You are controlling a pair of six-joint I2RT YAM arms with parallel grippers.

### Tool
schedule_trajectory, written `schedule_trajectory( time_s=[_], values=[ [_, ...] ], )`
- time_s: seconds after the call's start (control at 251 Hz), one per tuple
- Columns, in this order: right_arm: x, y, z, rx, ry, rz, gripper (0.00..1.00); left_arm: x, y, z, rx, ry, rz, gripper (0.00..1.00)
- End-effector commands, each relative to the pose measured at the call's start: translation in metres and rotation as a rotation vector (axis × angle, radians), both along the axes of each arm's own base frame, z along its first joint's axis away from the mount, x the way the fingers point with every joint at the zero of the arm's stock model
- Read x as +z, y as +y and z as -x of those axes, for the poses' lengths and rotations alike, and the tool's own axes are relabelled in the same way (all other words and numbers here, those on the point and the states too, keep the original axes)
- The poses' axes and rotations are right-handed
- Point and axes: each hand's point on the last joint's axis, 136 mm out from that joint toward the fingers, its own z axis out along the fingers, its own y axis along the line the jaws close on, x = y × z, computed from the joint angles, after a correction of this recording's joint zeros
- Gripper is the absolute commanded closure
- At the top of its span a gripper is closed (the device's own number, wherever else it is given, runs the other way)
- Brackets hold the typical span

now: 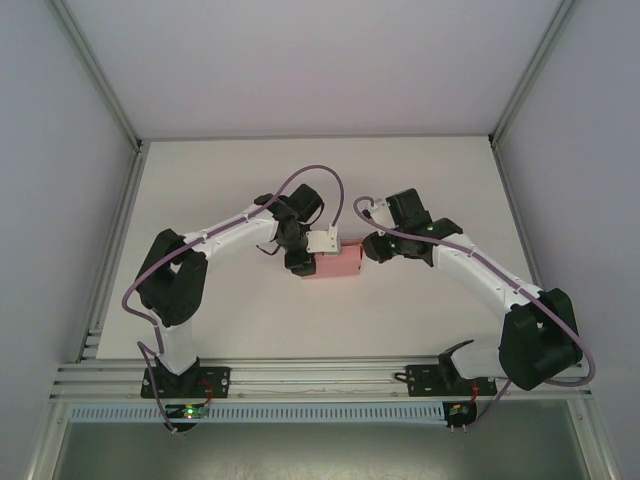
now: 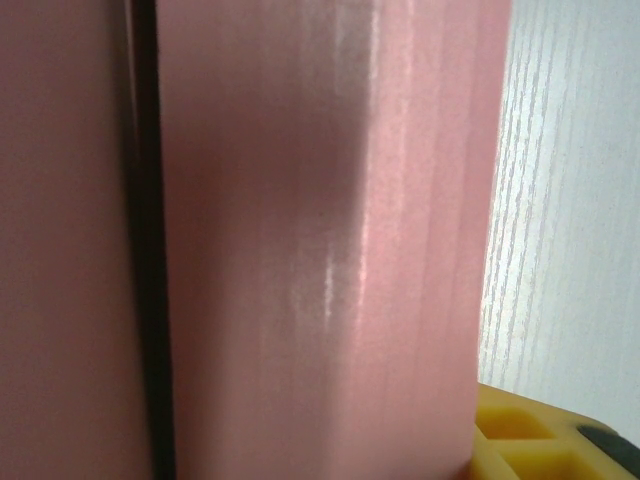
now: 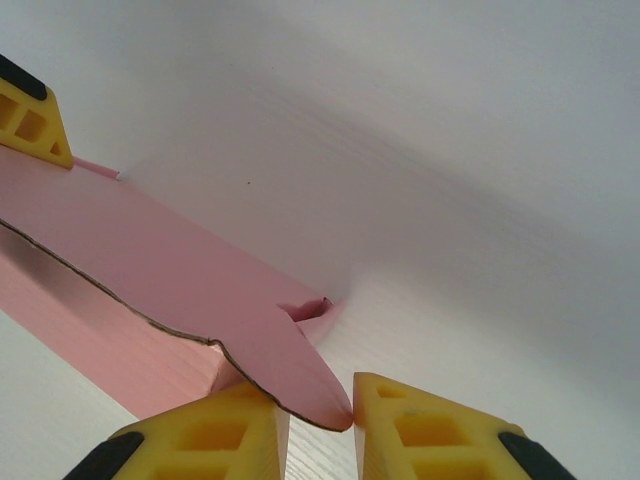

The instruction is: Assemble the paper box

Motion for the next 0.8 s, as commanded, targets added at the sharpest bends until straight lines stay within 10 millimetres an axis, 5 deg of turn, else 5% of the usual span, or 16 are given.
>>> schedule_trajectory(
  time_s=[0.0, 0.287, 0.459, 0.734, 0.794],
  values=[
    [0.008, 0.003, -0.004, -0.002, -0.003, 0.000, 0.78, -0.017, 0.016, 0.012, -0.007, 0.064, -0.091, 0.51],
    [0.017, 0.018, -0.005, 0.043, 0.005, -0.067, 0.81, -0.019, 0.014, 0.011, -0.029, 0.042, -0.122, 0.52],
    [0.014, 0.019, -0.005, 0.051, 0.013, -0.066, 0.74, -0.019, 0.014, 0.011, -0.042, 0.032, -0.124, 0.52],
    [0.008, 0.014, -0.002, 0.037, 0.031, -0.041, 0.78, -0.018, 0.013, 0.008, -0.042, 0.022, -0.124, 0.53],
    [0.008, 0.013, -0.003, 0.027, 0.036, -0.042, 0.85, -0.018, 0.013, 0.008, -0.044, 0.020, -0.128, 0.53]
  ],
)
